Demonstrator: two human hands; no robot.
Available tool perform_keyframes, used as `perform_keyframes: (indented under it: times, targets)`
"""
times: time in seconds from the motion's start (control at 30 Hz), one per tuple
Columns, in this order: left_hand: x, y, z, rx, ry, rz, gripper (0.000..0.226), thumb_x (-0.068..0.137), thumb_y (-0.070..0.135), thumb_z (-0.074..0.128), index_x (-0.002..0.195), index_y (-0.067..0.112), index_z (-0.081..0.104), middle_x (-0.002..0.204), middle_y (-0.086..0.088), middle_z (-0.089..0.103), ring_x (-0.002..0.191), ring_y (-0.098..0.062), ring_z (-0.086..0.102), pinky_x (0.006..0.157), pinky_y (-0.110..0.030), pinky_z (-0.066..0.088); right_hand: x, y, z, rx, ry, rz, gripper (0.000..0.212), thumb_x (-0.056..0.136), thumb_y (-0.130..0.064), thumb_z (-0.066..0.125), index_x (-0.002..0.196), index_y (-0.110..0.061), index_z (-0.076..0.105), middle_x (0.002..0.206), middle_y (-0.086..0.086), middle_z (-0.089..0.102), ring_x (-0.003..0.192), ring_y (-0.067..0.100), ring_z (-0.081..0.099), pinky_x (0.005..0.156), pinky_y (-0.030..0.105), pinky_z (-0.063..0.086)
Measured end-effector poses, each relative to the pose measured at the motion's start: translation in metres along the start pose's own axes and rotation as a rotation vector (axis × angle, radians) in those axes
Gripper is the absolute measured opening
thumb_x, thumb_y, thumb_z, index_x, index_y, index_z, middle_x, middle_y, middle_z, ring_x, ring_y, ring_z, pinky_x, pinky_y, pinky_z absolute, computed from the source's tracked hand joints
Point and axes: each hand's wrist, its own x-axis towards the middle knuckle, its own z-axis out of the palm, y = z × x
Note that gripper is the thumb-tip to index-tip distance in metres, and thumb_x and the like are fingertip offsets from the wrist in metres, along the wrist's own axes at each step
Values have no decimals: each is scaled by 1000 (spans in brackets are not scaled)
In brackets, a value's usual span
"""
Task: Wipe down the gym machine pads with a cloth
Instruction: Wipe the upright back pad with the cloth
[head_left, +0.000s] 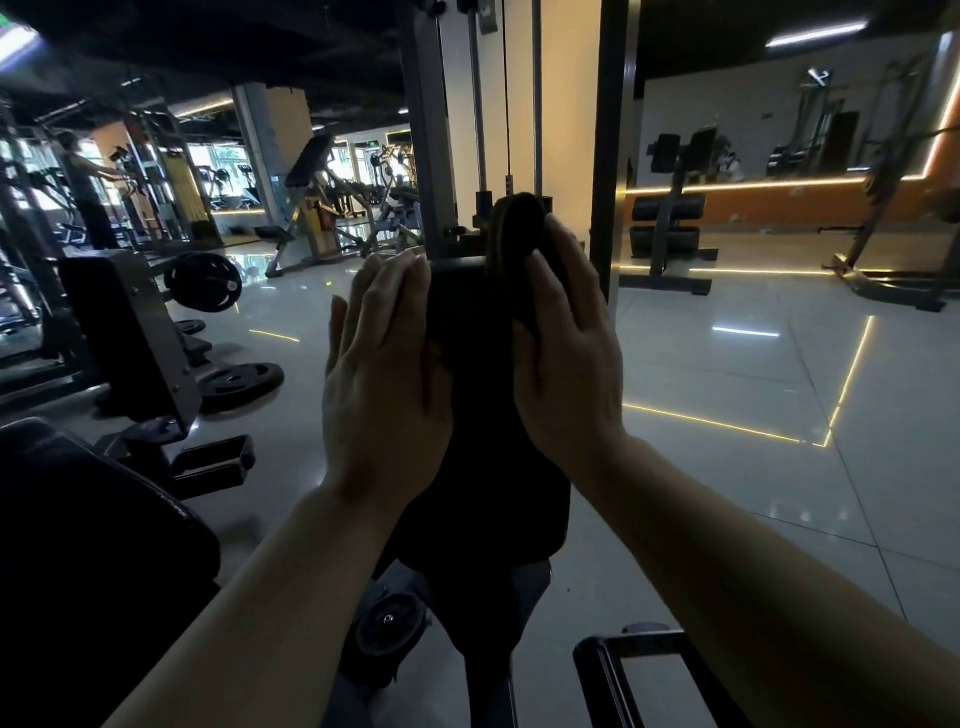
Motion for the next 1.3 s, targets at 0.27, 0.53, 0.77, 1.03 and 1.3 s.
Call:
perform_keyframes:
  times: [0.27,0.53,0.77,1.03,1.3]
  targets:
    - [-9,-8,7,62,6,37,58,93,17,38,148,6,25,156,-11,23,146,-25,11,116,-53,18,-119,10,1,-157,-133,-15,42,104,-30,26,144,-19,27,160,-6,-7,142,37,8,107,47,36]
    - [-67,-12,6,168,-61,-5,59,94,23,36,150,17,18,160,-2,2,148,-21,-1,107,-58,31,-139,17,-17,-120,-336,-65,61,101,-37,34,152,-30,1,160,-7,-10,142,37,9,94,54,48]
    - [-65,-17,-9,119,-16,61,46,97,25,29,142,13,35,156,-3,20,144,-20,18,113,-36,25,1,-13,1,-68,-69,5,46,100,-43,24,140,-19,29,151,8,29,140,38,24,108,45,27]
    - [-102,0,5,63,5,-157,59,97,32,42,147,5,27,159,-7,17,144,-24,23,105,-47,40,-109,-1,13,-181,-137,-16,68,88,-35,46,150,-24,19,160,-3,-5,144,37,7,109,49,22]
    - [-99,-5,-5,151,-195,-135,67,97,40,30,153,13,7,161,0,0,147,-15,4,116,-39,19,-135,0,-3,-89,-286,40,72,93,-44,40,152,-29,2,160,-5,-8,142,40,8,101,56,36]
